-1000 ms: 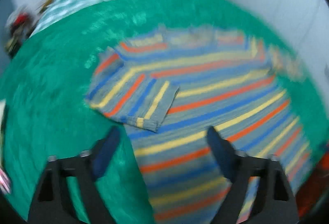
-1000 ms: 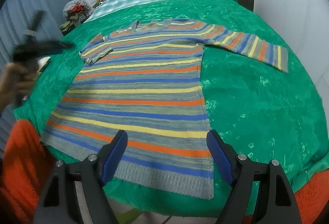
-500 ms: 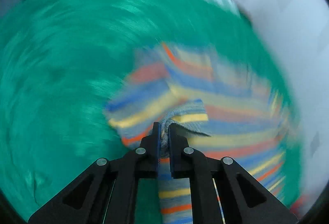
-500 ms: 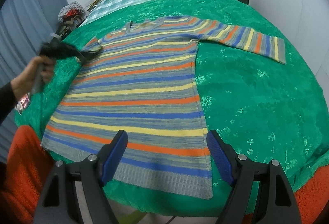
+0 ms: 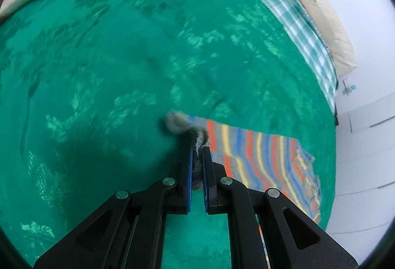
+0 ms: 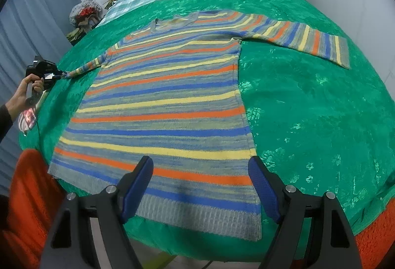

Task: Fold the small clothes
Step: 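Grasp the other sleeve cuff with the left tool and pull it outward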

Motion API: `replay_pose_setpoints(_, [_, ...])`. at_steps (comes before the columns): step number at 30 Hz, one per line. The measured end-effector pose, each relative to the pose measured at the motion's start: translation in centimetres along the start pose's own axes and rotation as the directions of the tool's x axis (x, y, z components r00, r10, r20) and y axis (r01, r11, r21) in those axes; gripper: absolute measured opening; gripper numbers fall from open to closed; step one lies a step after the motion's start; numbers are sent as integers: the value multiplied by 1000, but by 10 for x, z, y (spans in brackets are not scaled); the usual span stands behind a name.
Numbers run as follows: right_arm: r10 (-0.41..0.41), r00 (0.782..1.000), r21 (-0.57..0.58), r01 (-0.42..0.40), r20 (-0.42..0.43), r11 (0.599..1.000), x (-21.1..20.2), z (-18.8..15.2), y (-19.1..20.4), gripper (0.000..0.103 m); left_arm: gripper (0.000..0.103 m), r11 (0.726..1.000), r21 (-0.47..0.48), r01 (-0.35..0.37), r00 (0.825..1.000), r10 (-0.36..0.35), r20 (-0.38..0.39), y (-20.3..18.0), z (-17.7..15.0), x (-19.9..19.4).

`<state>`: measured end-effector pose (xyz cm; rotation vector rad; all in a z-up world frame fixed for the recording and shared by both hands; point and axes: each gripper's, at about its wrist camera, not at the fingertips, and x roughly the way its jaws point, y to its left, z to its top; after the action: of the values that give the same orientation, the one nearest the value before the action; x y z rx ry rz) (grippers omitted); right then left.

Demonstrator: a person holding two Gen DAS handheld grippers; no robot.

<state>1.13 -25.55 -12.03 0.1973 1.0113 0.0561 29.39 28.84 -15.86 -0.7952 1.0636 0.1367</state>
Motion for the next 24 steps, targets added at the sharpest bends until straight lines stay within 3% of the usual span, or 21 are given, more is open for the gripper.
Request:
replay_pose_setpoints(4, [-4, 1000, 0, 4, -9, 1000, 3, 1, -1, 79, 6, 992, -69, -107, 994, 106, -14, 25, -1, 8])
replay_pose_setpoints(6, [-4, 1000, 1, 4, -9, 1000, 3, 0, -1, 79, 9, 988, -115, -100, 995, 101, 0, 40, -2, -1])
replay_pose_setpoints(10, [-6, 1000, -2, 6, -17, 1000, 6, 0, 0, 79, 50, 992, -126, 9, 1000, -8, 8, 48, -8, -16])
replay_pose_setpoints(13, [-6, 999, -11, 6, -34, 1000, 11, 0, 2, 79, 62, 998, -65, 24, 999, -22, 28, 38, -8, -16])
replay_pose_setpoints(15, [-10, 999, -30, 9, -44, 1000, 13, -1, 6, 79, 62, 998, -56, 23, 999, -21, 24, 31, -3, -6])
replay_pose_setpoints(17, [-20, 998, -55, 17, -53, 998, 15, -2, 11, 79, 59, 998, -62, 27, 1000, -27, -1, 28, 4, 10])
replay_pose_setpoints(18, [-25, 998, -67, 21, -56, 998, 15, -3, 14, 79, 25, 998, -58, 32, 999, -32, 1, 25, 8, 15])
replay_pose_setpoints(19, [-30, 998, -79, 26, -59, 997, 16, -4, 16, 79, 3, 998, -42, 52, 999, -53, -6, 22, 9, 19])
replay_pose_setpoints(20, [-33, 998, -82, 28, -60, 996, 16, -4, 17, 79, 1, 999, -7, 50, 999, -50, 22, 14, 11, 16])
replay_pose_setpoints(22, [-41, 997, -81, 36, -60, 996, 16, -4, 17, 79, 1, 997, 67, -47, 992, 39, 118, 6, 16, 5])
replay_pose_setpoints(24, [-45, 997, -74, 41, -55, 996, 15, -3, 16, 79, 2, 994, 21, -112, 989, 109, 101, 19, 26, 11])
